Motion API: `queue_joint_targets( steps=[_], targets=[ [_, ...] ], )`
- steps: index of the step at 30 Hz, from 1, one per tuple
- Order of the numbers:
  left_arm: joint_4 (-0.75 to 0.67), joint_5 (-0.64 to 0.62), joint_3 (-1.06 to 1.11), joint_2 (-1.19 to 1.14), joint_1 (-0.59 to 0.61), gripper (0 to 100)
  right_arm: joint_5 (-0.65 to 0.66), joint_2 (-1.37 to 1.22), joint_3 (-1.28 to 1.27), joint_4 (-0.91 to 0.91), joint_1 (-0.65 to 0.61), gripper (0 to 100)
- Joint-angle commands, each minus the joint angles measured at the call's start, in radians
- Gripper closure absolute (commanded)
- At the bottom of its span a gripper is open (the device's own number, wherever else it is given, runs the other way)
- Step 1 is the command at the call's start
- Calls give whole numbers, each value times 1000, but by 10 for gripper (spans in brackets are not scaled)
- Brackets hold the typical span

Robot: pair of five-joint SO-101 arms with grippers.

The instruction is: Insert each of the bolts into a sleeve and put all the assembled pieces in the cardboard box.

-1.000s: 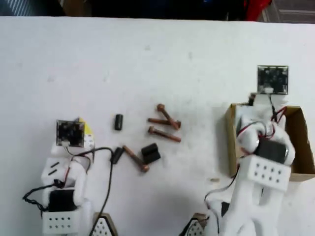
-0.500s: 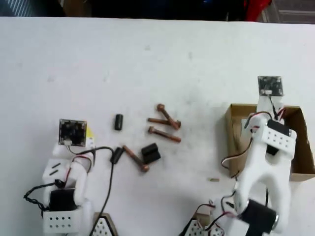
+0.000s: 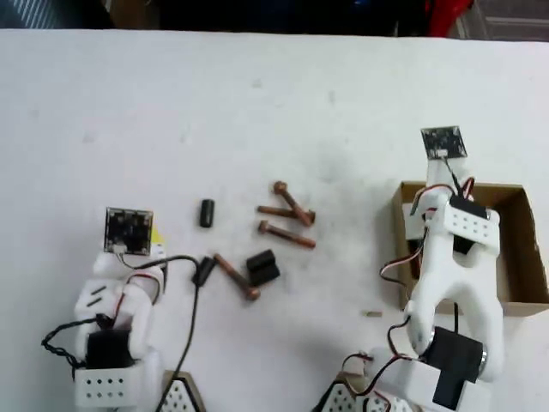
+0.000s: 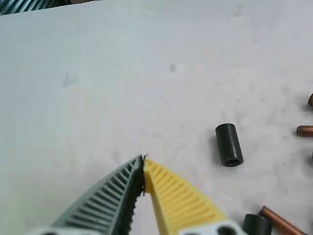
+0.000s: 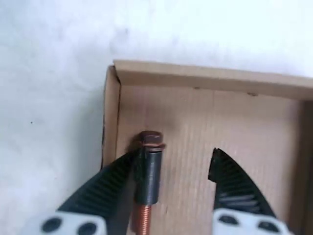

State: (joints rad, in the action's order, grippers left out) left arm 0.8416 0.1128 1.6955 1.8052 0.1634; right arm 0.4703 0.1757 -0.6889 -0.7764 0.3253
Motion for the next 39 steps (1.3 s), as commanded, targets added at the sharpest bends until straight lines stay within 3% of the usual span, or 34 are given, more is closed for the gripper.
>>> queue_joint_targets(
  steps=[1,5,10,17,20,25,29,35,39],
  targets=[
    [3,5,-3,10,5,977,3,143,66,8,-27,807],
    [3,5,-3,10,8,977,3,306,60,-48,-113,807],
    [12,8,-3,10,10,977,0,484,61,-180,-311,807],
    [54,11,-2,12,18,977,-207,627,61,-344,-601,807],
    [57,11,-2,12,73,977,-262,628,58,-421,-745,807],
    [54,11,-2,12,165,977,-316,628,-49,-409,-918,807],
    [55,11,-2,12,186,977,-315,628,-180,-295,-975,808],
    [57,11,-2,12,186,977,-112,636,-347,-223,-980,808],
    [55,11,-2,12,186,977,120,639,-391,-222,-980,808]
  ],
)
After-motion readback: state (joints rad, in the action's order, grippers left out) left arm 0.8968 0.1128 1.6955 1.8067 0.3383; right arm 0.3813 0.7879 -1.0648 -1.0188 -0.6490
